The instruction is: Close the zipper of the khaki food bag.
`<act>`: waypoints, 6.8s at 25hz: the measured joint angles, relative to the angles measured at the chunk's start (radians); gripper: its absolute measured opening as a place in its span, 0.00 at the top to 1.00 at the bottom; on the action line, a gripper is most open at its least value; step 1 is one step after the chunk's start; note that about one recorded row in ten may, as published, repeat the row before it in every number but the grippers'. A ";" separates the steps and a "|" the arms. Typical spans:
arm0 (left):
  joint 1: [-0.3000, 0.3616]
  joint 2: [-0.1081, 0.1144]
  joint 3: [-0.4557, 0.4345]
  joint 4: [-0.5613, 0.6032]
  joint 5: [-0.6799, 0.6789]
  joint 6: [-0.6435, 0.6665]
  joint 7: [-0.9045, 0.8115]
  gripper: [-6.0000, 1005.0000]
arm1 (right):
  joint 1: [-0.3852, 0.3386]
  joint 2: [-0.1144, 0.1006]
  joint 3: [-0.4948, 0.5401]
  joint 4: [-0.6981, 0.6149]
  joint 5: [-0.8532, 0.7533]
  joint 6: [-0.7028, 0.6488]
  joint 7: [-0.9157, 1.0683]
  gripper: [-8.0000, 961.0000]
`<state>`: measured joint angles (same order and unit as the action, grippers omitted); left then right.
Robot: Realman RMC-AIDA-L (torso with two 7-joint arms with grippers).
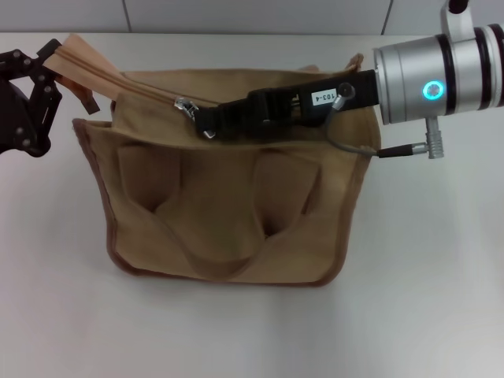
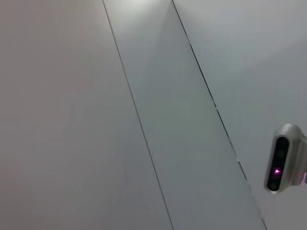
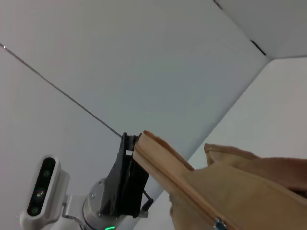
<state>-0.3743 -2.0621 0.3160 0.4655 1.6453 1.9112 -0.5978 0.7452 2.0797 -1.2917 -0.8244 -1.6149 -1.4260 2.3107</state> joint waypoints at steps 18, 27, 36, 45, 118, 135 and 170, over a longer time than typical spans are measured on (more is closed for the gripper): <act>0.000 0.000 0.000 0.002 -0.006 -0.015 -0.005 0.90 | -0.039 -0.001 0.119 -0.010 -0.036 -0.069 -0.084 0.99; 0.000 0.000 0.000 0.001 -0.006 -0.018 -0.006 0.90 | -0.068 -0.001 0.175 -0.023 -0.059 -0.118 -0.096 0.99; 0.003 0.001 0.000 0.000 -0.006 -0.018 -0.007 0.90 | -0.126 -0.005 0.258 -0.053 -0.071 -0.170 -0.121 0.99; 0.003 -0.001 0.000 -0.001 -0.006 -0.026 -0.007 0.90 | -0.154 -0.013 0.324 -0.053 -0.090 -0.202 -0.151 0.99; 0.054 0.221 0.225 0.213 0.153 0.101 -0.766 0.23 | -0.257 -0.001 0.512 0.357 -0.295 -0.443 -1.225 0.16; 0.041 0.087 0.528 0.055 0.163 0.095 -0.557 0.22 | -0.237 0.006 0.472 0.490 -0.294 -0.351 -1.354 0.16; 0.008 0.023 0.529 0.002 0.290 -0.052 -0.455 0.22 | -0.259 0.010 0.419 0.605 -0.242 -0.249 -1.541 0.16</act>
<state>-0.3664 -2.0386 0.8453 0.4679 1.9354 1.8590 -1.0529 0.4865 2.0893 -0.8728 -0.2193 -1.8573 -1.6745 0.7700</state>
